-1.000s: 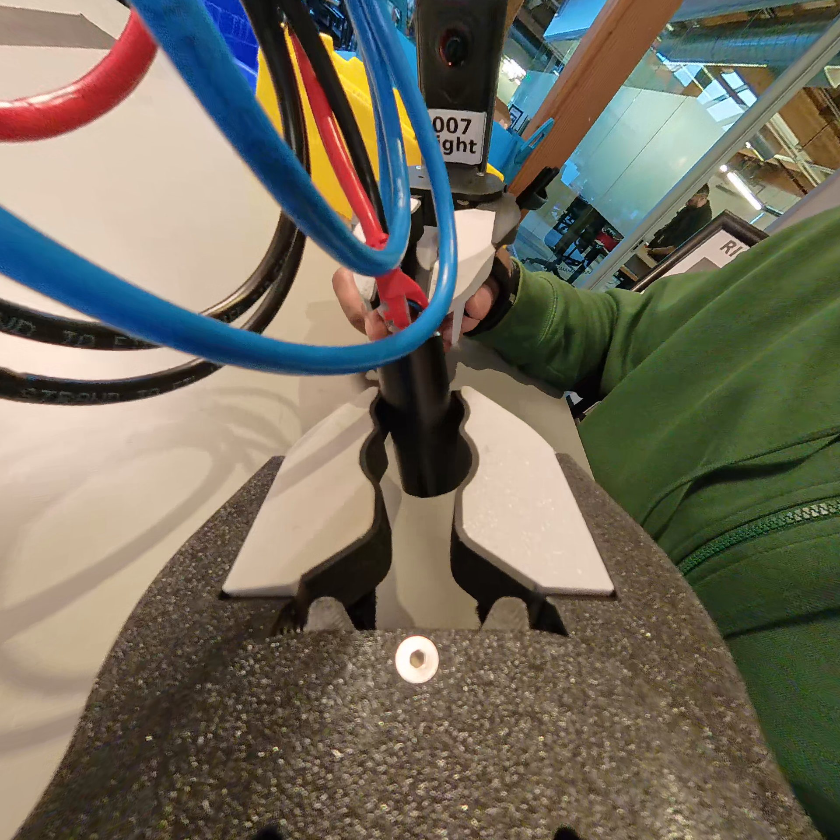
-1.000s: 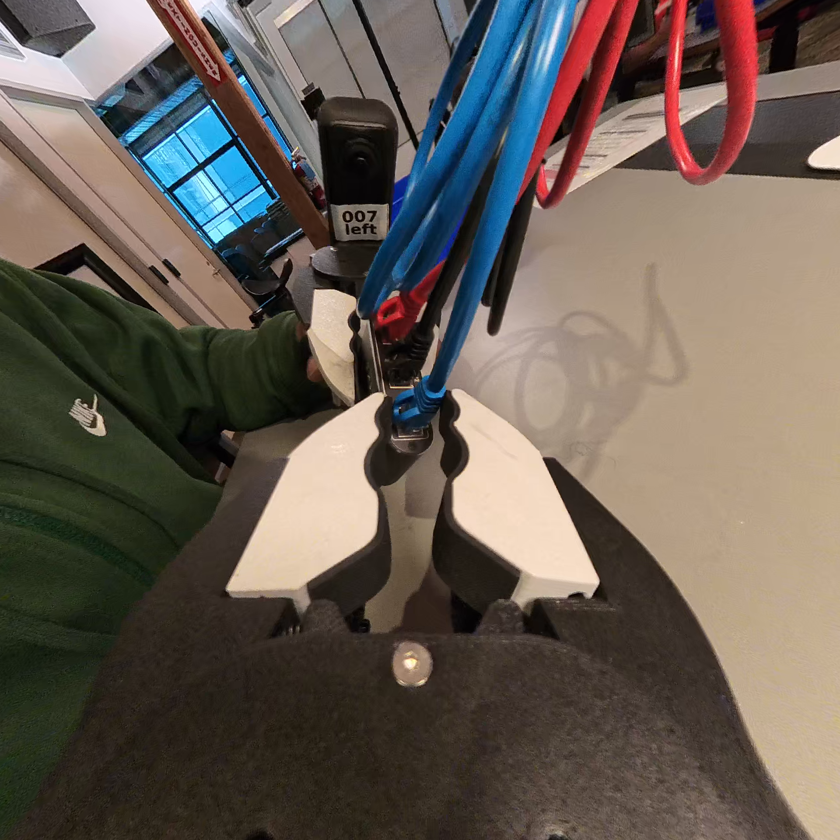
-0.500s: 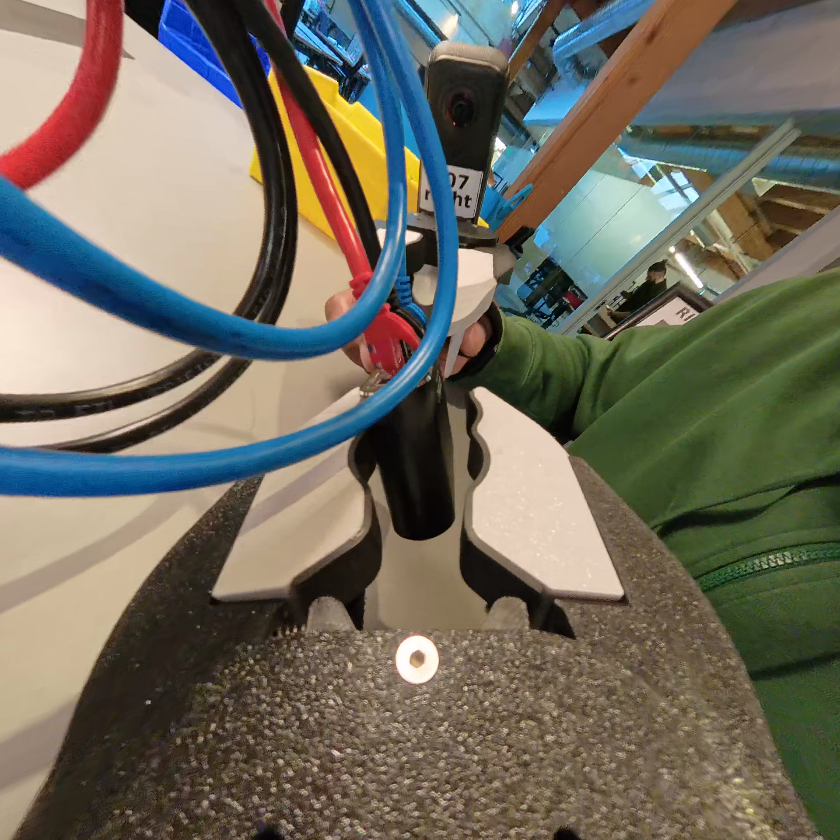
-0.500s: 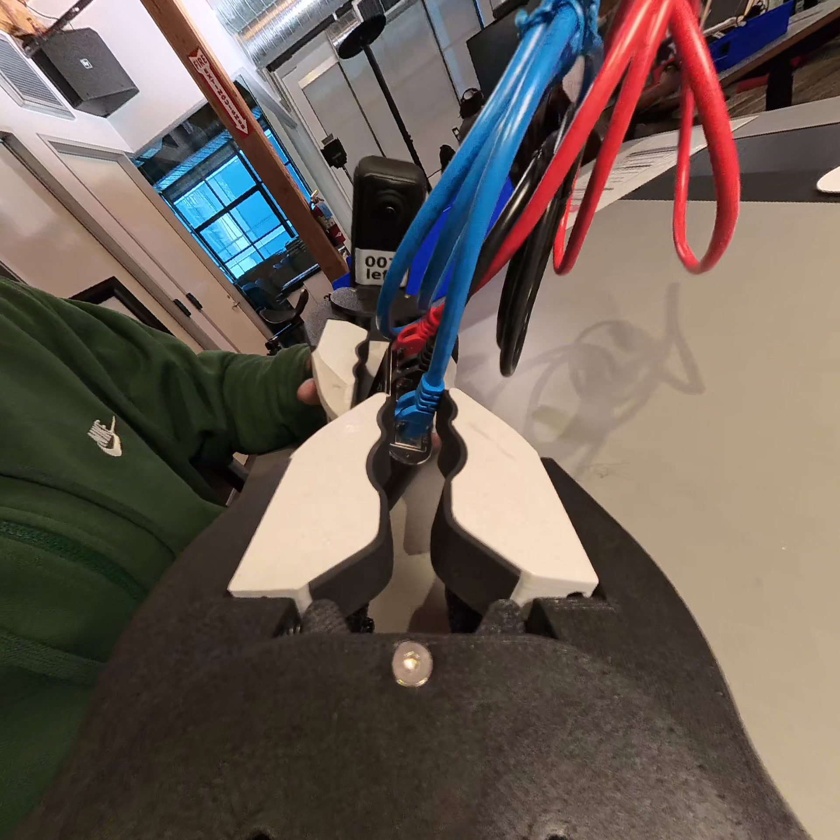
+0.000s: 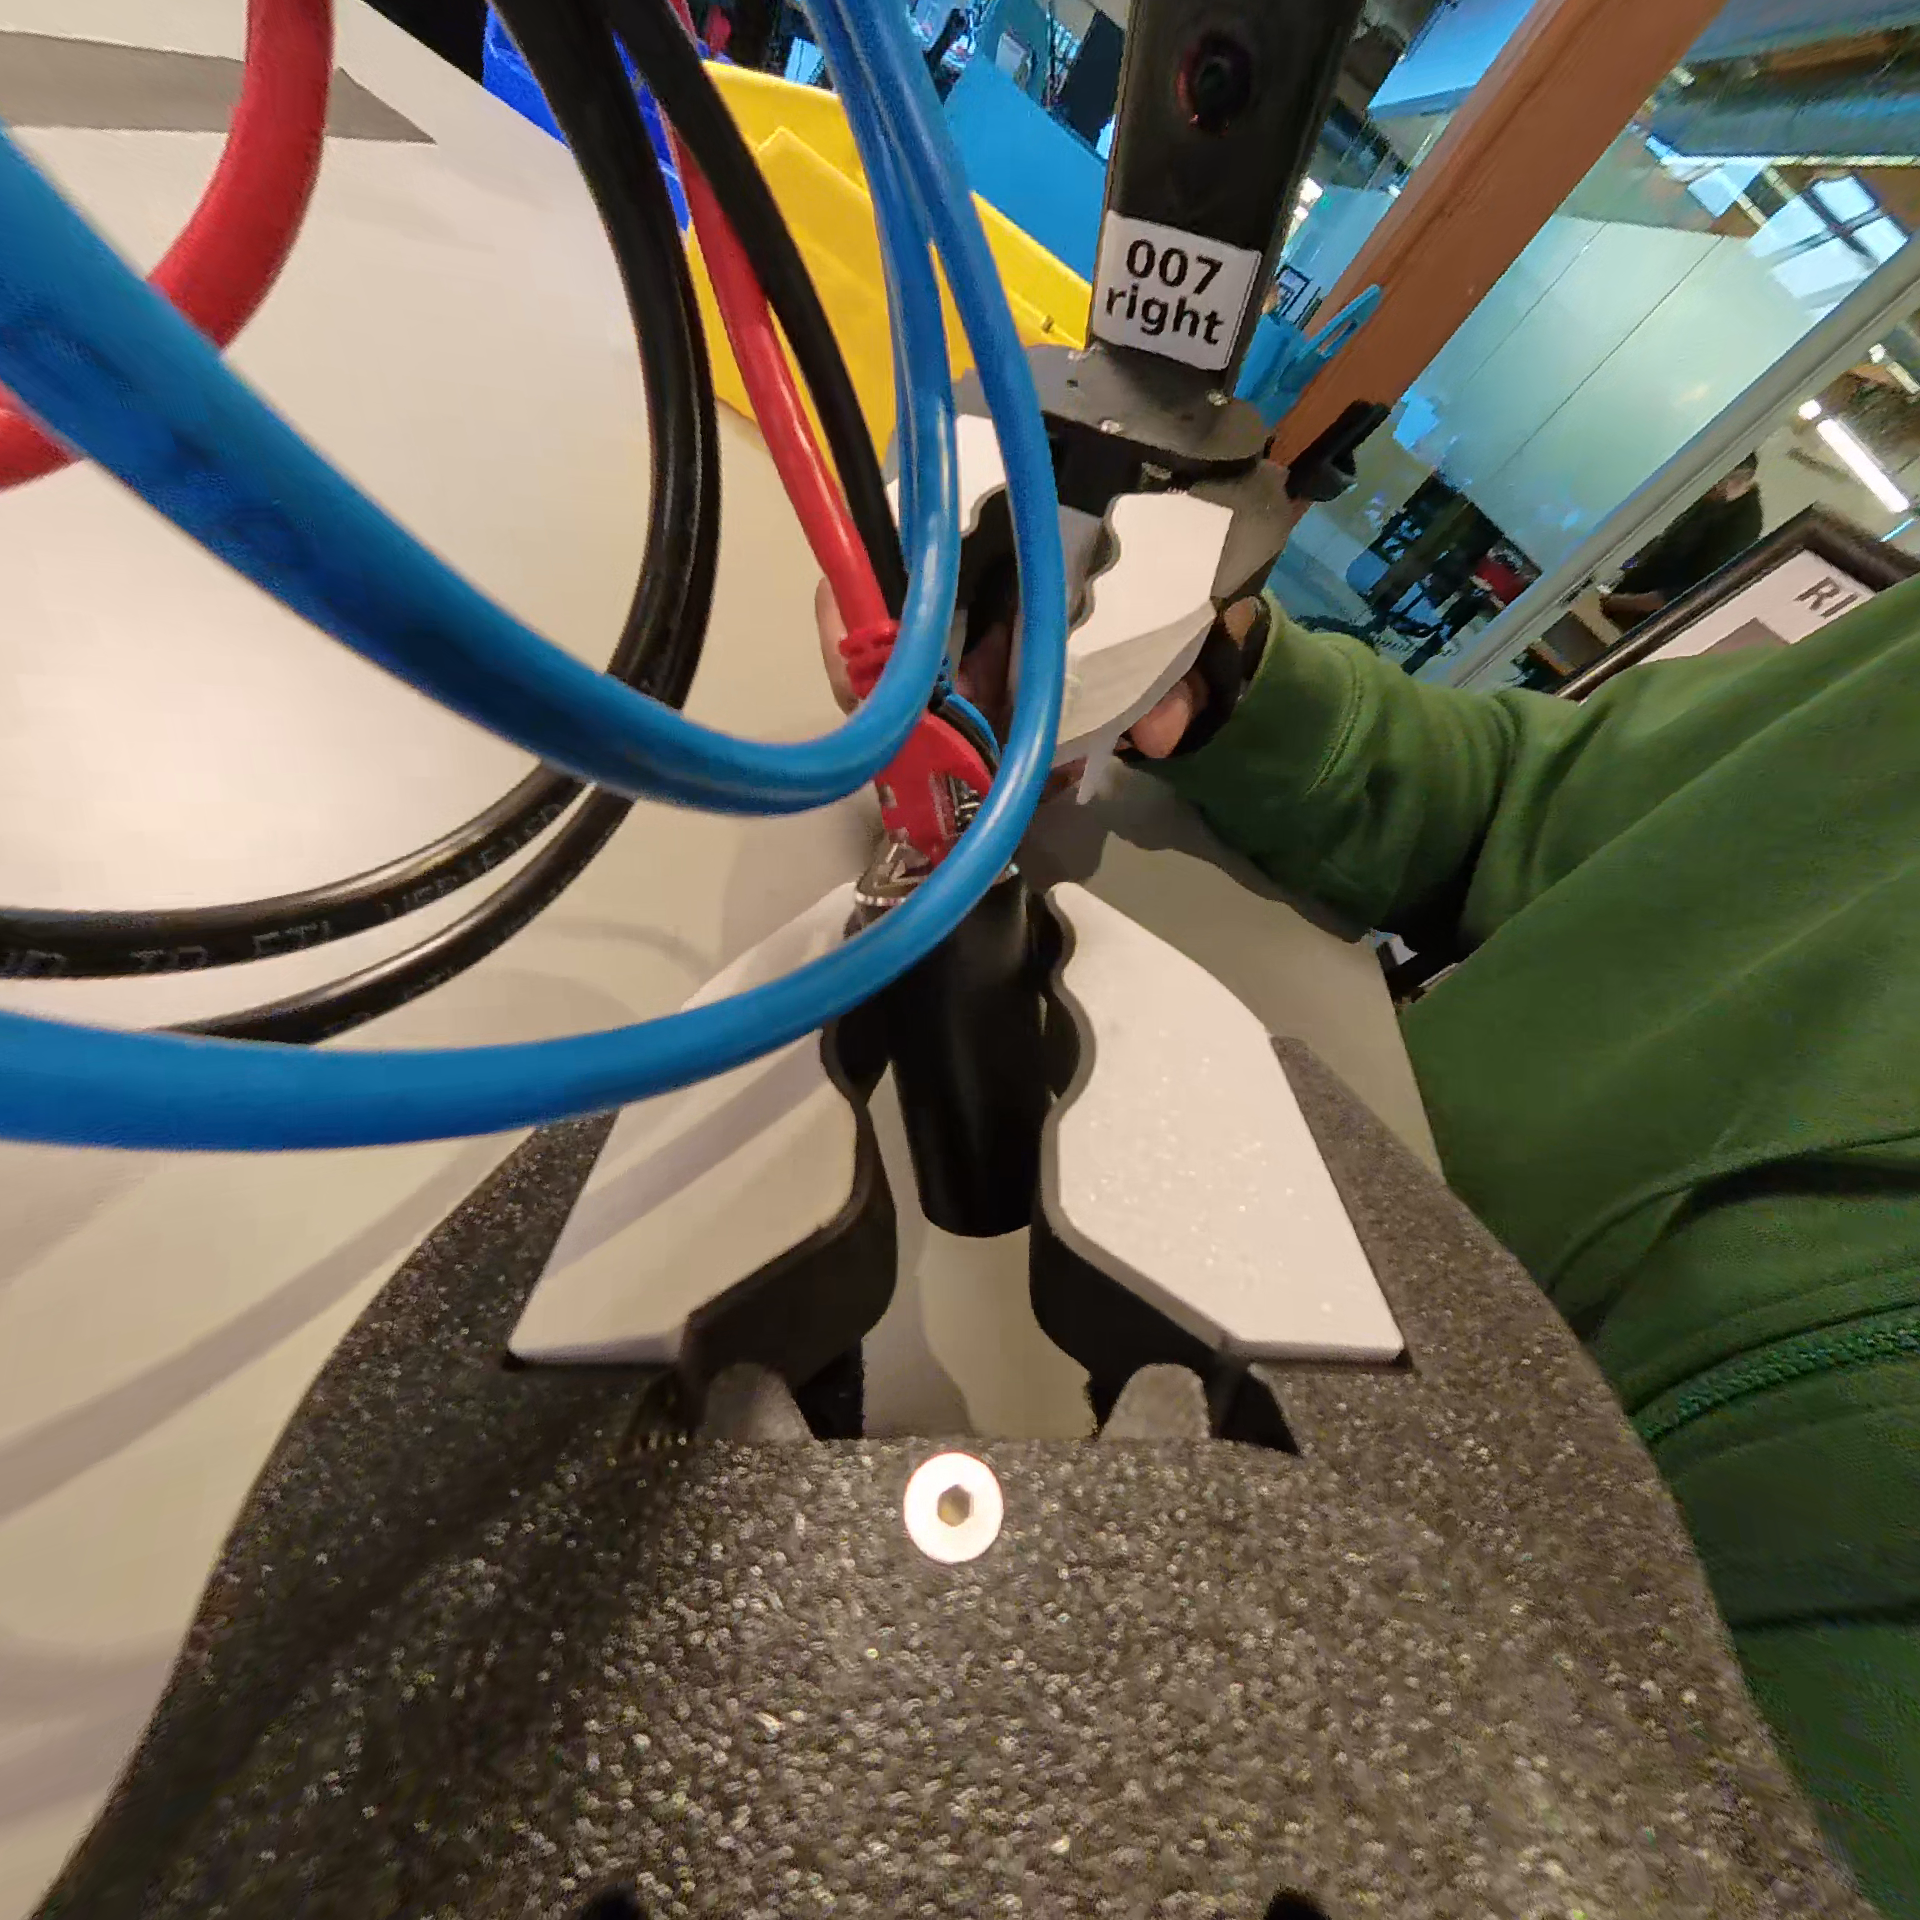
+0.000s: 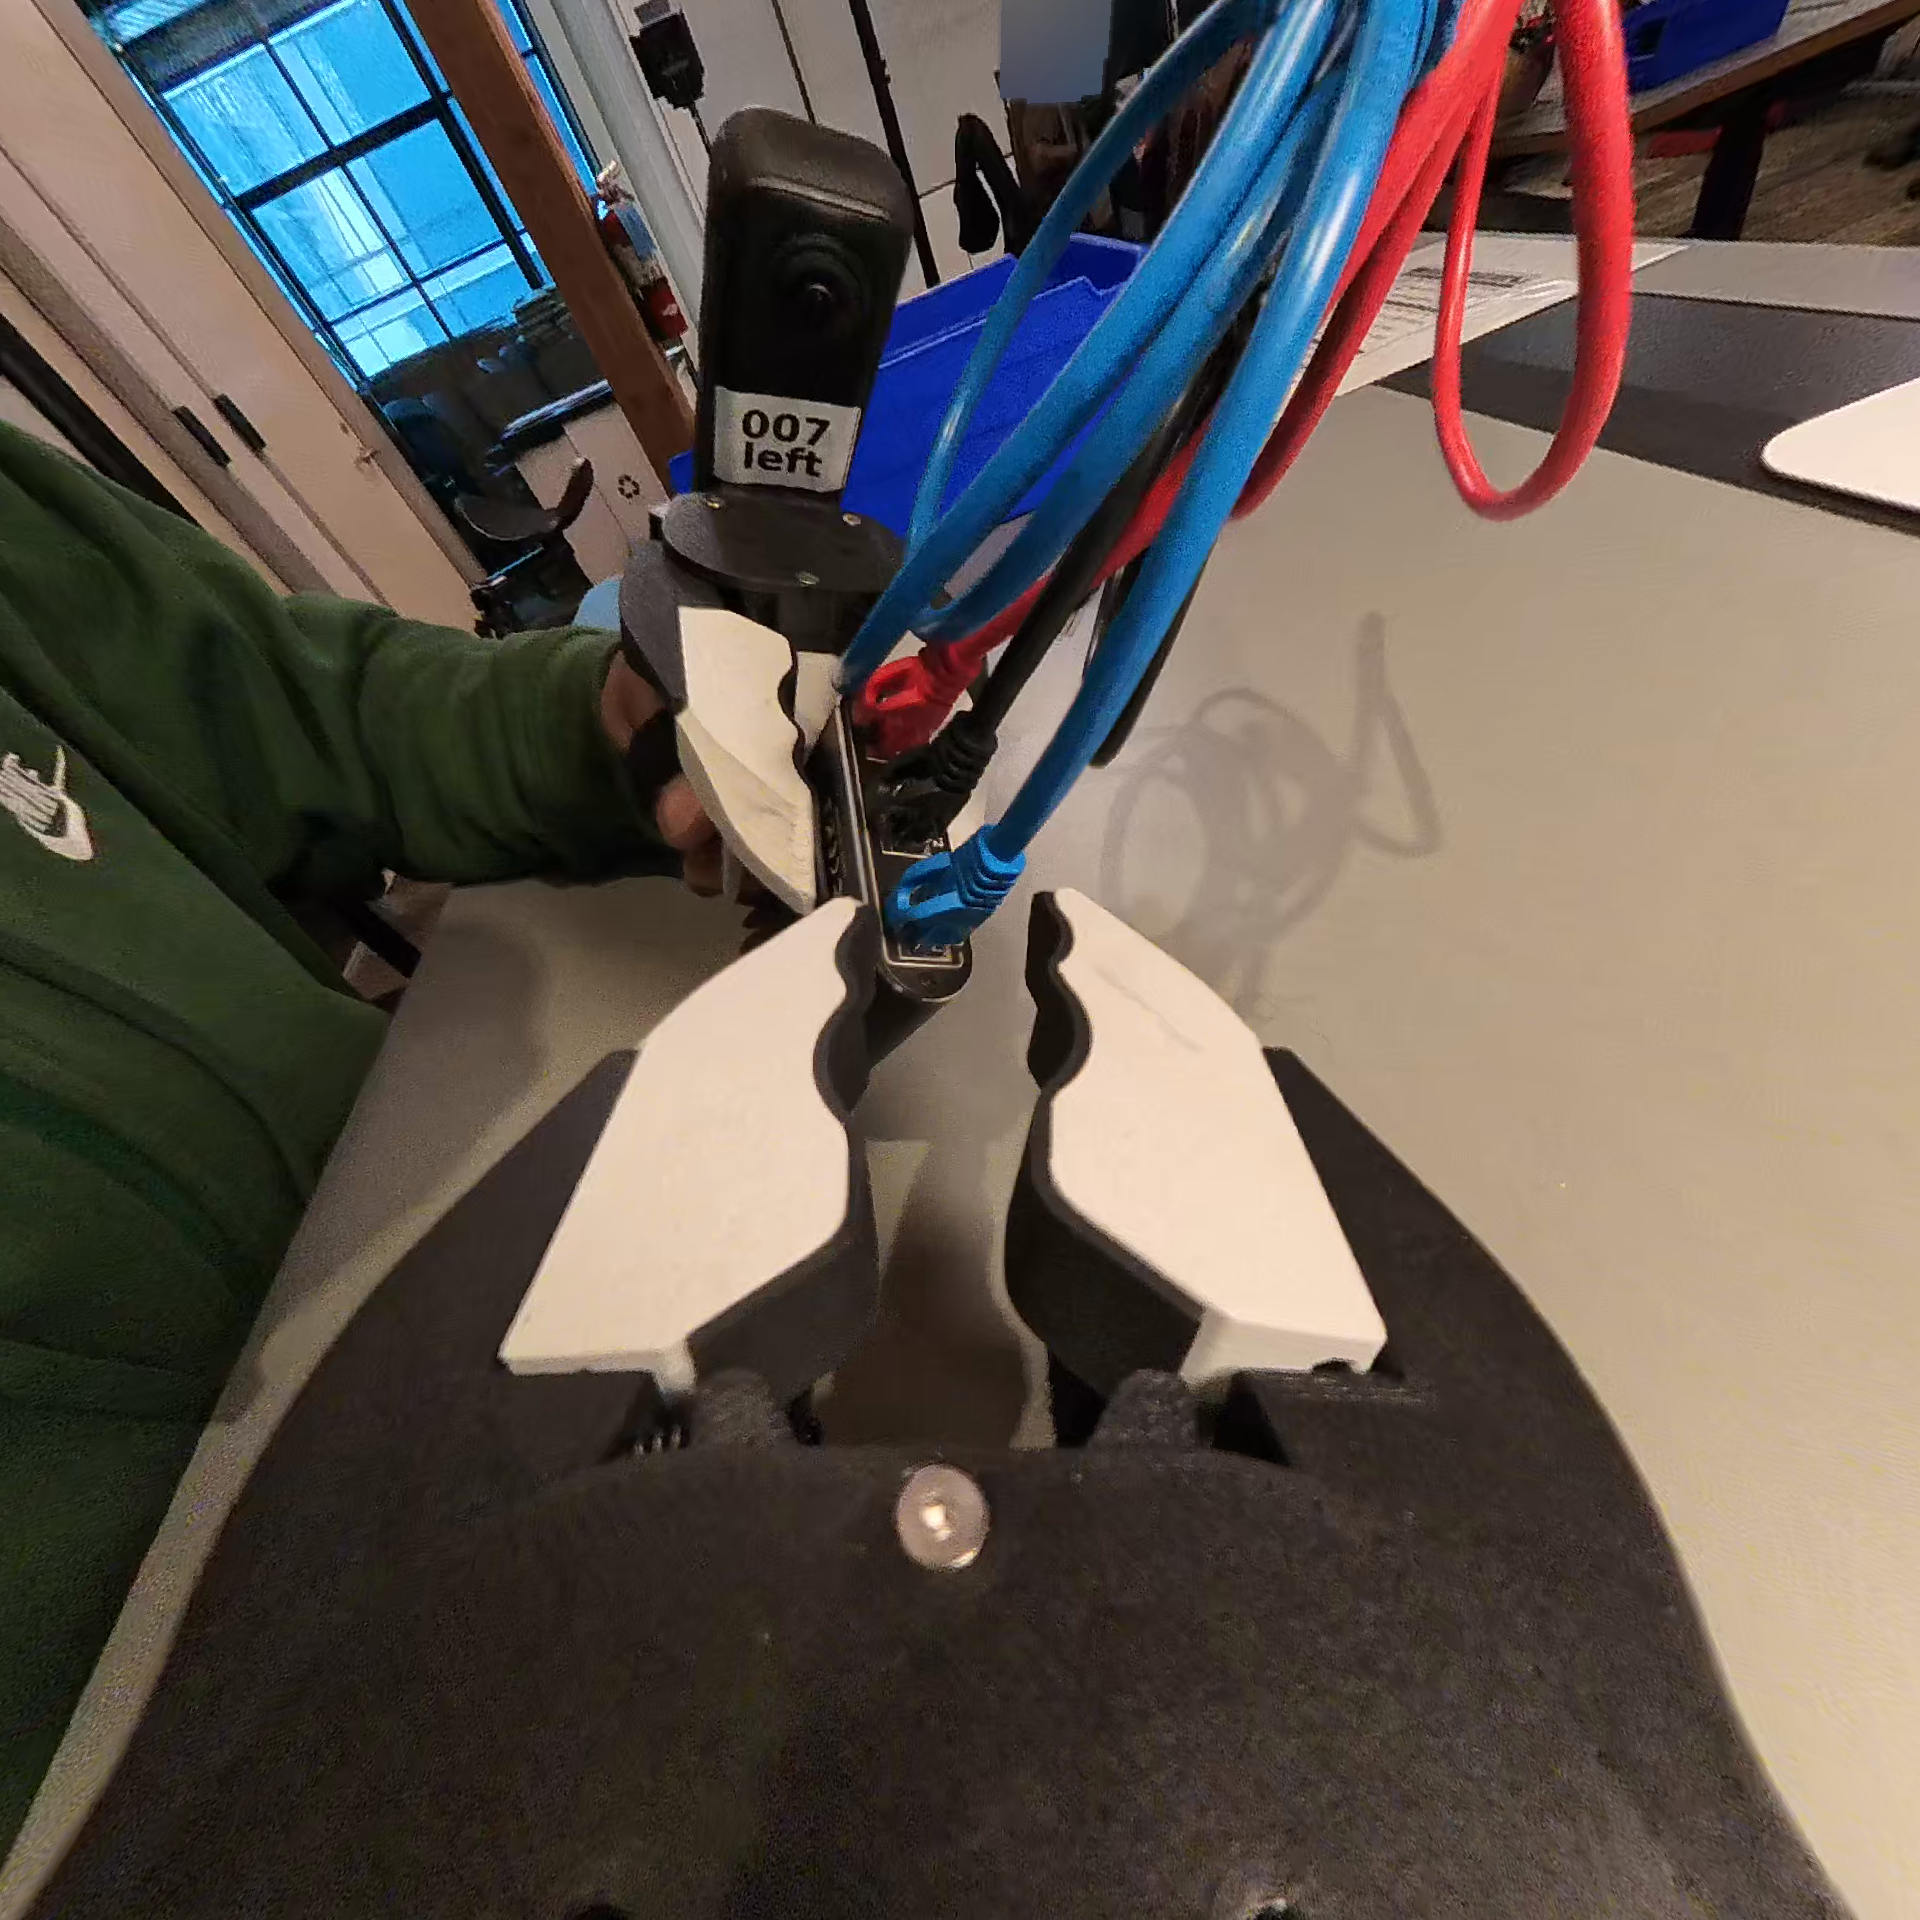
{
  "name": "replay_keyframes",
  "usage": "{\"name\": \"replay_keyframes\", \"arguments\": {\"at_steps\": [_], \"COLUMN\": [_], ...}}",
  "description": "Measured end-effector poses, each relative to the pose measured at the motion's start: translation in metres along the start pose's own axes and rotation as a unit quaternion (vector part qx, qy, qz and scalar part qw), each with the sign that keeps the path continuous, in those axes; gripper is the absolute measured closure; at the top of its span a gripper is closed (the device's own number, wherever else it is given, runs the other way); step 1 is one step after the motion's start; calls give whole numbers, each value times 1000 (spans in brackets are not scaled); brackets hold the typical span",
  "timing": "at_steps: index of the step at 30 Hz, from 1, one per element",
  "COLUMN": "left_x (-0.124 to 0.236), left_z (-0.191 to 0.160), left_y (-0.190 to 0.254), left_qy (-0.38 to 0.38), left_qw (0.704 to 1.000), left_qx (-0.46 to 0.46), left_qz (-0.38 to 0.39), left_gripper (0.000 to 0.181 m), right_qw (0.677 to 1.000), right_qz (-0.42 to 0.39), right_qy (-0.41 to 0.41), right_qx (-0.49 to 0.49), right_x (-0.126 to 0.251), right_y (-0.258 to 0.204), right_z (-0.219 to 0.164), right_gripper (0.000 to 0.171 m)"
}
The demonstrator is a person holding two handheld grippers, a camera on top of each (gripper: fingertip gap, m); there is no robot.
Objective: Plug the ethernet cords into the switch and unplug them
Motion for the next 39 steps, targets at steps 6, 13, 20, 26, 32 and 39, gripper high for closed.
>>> {"name": "replay_keyframes", "arguments": {"at_steps": [6, 13, 20, 26, 32, 39], "left_x": [-3, -4, -5, -5, -5, -5], "left_z": [-2, -3, -5, -6, -5, -5], "left_y": [5, 6, 7, 6, 4, 3], "left_qy": [-21, -43, -57, -63, -63, -63], "left_qw": [998, 993, 989, 988, 988, 987], "left_qx": [-49, -93, -110, -112, -110, -109], "left_qz": [30, 64, 79, 80, 92, 104], "left_gripper": [154, 154, 154, 154, 154, 154], "right_qw": [1000, 997, 994, 991, 985, 981], "right_qz": [-8, -25, -44, -54, -79, -93], "right_qy": [-16, -49, -70, -71, -71, -71], "right_qx": [18, 46, 75, 104, 139, 153], "right_x": [-3, -4, -4, -6, -8, -10], "right_y": [-2, -3, -3, -3, -4, -4], "right_z": [-1, -5, -6, -7, -7, -7], "right_gripper": [142, 145, 145, 144, 145, 148]}}
Point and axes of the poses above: each gripper's, where its closed fingertips meet, x back along the fingers, z out of its top, y = z × x across the jaws, the point moved 8 cm from there along x, back along the fingers, and after that the axes turned 4 degrees about z, right-handed, at the moved point
